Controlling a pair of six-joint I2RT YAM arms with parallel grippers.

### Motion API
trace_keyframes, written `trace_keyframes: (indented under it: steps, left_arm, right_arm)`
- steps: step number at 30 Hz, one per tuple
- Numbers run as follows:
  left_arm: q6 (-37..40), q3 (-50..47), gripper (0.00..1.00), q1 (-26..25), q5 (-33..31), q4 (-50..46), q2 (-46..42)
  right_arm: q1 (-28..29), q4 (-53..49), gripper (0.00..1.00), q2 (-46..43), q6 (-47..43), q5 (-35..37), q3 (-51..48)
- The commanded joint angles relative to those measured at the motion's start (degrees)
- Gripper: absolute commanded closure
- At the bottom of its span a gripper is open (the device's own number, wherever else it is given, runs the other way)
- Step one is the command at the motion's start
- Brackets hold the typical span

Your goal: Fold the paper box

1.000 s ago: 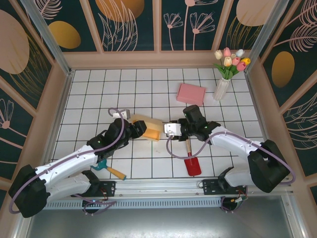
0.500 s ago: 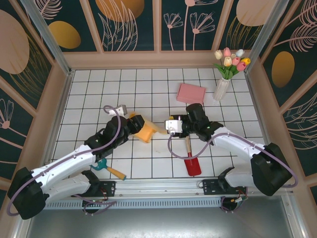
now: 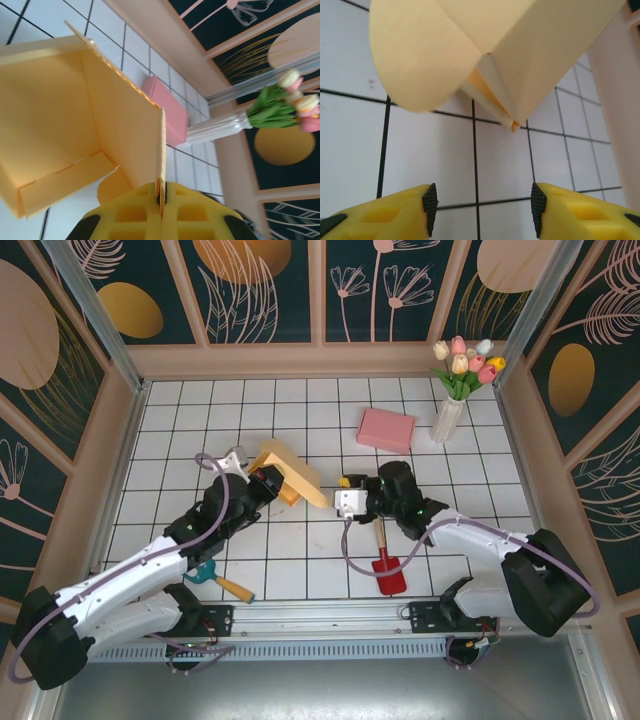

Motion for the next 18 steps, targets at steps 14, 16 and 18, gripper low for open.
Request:
trace_keyframes:
  steps: [14, 16, 18]
  left_arm:
    - [-3.0, -1.0, 1.00, 0.0, 2.3, -1.3, -6.0]
    - [-3.3, -1.1, 1.00, 0.0, 2.8, -0.9, -5.8]
    - [-3.3, -0.9, 1.00, 0.0, 3.2, -0.8, -5.6]
  right_arm:
    - [4.1, 28.6, 0.46, 2.6, 6.1, 0.9, -4.4]
    - [5.1, 29.9, 0.46, 3.5, 6.3, 0.7, -4.0]
    - [5.8, 31.5, 0.46, 4.1, 7.2, -0.1, -3.4]
